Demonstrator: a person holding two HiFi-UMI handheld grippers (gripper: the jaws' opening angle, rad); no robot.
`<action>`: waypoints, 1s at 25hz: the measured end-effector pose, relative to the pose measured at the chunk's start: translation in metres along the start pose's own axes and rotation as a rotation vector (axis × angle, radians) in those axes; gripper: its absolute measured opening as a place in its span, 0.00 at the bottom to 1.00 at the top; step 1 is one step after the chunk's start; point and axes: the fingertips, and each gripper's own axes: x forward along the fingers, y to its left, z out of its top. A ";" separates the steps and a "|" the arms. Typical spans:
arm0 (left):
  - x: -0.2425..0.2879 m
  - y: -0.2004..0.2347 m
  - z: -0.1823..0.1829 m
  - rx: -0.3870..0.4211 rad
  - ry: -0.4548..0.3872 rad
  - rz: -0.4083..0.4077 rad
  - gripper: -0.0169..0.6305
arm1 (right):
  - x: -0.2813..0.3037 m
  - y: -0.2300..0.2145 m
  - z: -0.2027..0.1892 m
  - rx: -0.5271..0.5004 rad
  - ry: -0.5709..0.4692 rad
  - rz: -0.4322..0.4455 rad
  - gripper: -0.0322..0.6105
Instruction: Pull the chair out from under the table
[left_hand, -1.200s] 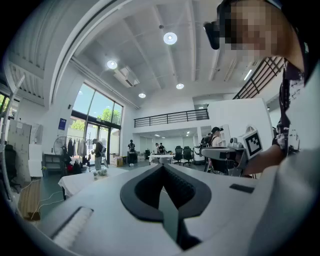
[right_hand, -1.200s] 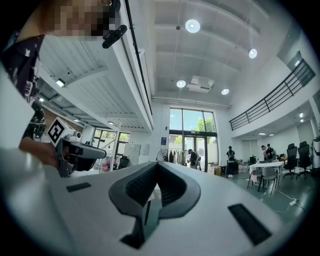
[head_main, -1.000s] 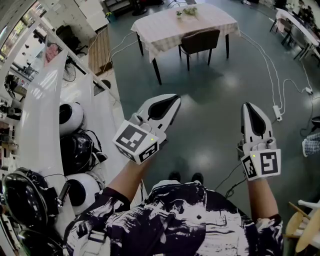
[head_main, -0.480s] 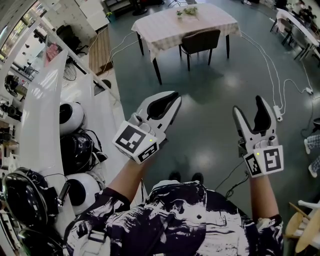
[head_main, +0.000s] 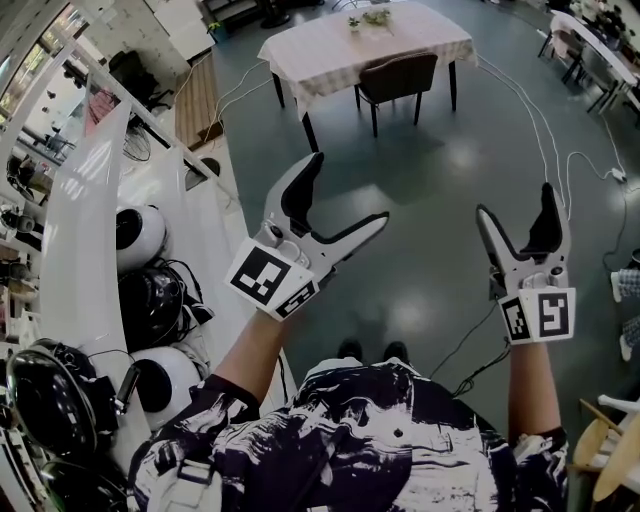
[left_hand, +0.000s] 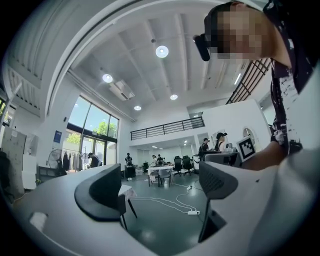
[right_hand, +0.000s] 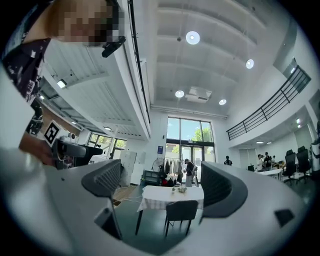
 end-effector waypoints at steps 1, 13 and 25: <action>0.002 -0.002 -0.003 -0.001 0.003 -0.004 0.74 | -0.001 -0.002 -0.002 0.002 0.005 0.001 0.73; 0.075 -0.041 -0.028 -0.020 0.027 -0.038 0.74 | -0.018 -0.072 -0.034 0.014 0.064 0.018 0.73; 0.149 -0.018 -0.057 -0.019 0.049 -0.066 0.74 | 0.022 -0.137 -0.059 0.010 0.062 -0.014 0.73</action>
